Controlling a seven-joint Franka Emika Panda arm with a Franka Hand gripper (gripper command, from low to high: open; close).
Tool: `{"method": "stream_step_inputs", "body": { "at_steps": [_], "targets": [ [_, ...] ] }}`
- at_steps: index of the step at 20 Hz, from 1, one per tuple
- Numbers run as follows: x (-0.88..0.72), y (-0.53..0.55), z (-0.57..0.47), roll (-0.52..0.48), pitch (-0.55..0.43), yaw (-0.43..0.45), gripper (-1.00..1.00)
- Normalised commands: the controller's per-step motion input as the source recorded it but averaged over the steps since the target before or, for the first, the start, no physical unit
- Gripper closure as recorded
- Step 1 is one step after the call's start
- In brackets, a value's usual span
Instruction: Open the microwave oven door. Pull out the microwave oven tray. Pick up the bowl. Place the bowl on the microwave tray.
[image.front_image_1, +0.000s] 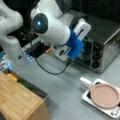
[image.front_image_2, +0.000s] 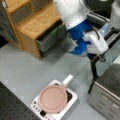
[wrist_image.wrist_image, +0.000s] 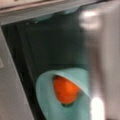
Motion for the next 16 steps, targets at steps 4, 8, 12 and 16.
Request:
{"method": "stream_step_inputs", "body": {
  "at_steps": [4, 8, 12, 16],
  "targets": [
    [-0.28, 0.16, 0.00, -0.107, 0.093, -0.061, -1.00],
    [-0.17, 0.11, 0.06, -0.151, 0.018, -0.034, -1.00],
    [-0.18, 0.00, 0.52, -0.402, 0.102, 0.073, -1.00],
    [-0.16, -0.14, 0.98, -0.562, 0.175, 0.202, -1.00]
  ]
}}
